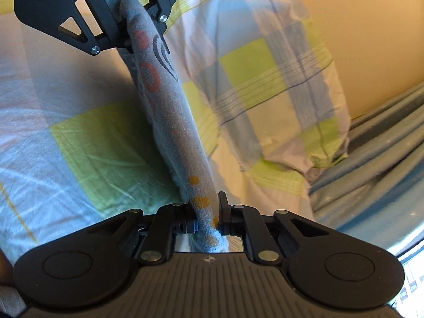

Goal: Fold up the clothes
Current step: 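Carry the held pants with both grippers toward the blanket-covered chair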

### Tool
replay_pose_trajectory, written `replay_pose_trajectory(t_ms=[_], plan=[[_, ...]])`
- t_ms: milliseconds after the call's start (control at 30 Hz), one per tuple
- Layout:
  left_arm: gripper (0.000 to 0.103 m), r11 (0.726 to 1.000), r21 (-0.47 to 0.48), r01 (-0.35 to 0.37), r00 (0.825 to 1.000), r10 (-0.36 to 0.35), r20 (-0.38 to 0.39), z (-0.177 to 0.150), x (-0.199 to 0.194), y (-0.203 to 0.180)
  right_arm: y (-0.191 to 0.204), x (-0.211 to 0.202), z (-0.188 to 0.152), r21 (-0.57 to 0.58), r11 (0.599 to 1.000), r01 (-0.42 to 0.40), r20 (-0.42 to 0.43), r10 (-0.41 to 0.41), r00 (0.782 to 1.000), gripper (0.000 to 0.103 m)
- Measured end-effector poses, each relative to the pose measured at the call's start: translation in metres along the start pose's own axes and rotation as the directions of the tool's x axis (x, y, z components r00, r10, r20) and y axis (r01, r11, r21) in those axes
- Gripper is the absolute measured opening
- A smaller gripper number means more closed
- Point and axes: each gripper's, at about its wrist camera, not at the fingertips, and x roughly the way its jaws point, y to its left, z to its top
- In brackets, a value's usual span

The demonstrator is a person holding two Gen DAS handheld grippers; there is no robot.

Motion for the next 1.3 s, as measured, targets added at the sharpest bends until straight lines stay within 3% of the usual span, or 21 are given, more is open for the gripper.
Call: replay_pose_trajectory(t_ms=[233,467,600,800,900,1067,1300], plan=[[0.008,0.999,0.033,-0.018,0.992,0.014,0.127,0.044,-0.057,0.015,-0.037,-0.078,-0.013,0.01,0.997,0.082,-0.032,-0.081,0.996,0.01],[0.008,0.997,0.076,-0.003,0.97,-0.016,0.242,0.089,-0.106,0.015,-0.049,-0.145,-0.036,0.01,0.99,0.144,-0.094,-0.142,0.985,0.01],[0.008,0.995,0.1,0.012,0.952,-0.042,0.304,0.115,-0.126,0.008,-0.051,-0.174,-0.052,0.021,0.983,0.18,-0.15,-0.175,0.973,0.01],[0.008,0.988,0.148,0.043,0.907,-0.101,0.409,0.159,-0.143,-0.007,-0.053,-0.213,-0.082,0.041,0.973,0.228,-0.27,-0.209,0.94,0.01],[0.008,0.982,0.179,0.066,0.868,-0.145,0.475,0.187,-0.15,-0.015,-0.055,-0.238,-0.1,0.049,0.963,0.266,-0.342,-0.234,0.91,0.01],[0.008,0.971,0.223,0.087,0.786,-0.204,0.583,0.234,-0.168,-0.031,-0.06,-0.28,-0.129,0.052,0.94,0.337,-0.459,-0.277,0.844,0.01],[0.008,0.94,0.312,0.137,0.647,-0.324,0.69,0.297,-0.206,-0.059,-0.061,-0.352,-0.166,0.079,0.905,0.417,-0.584,-0.297,0.755,0.01]])
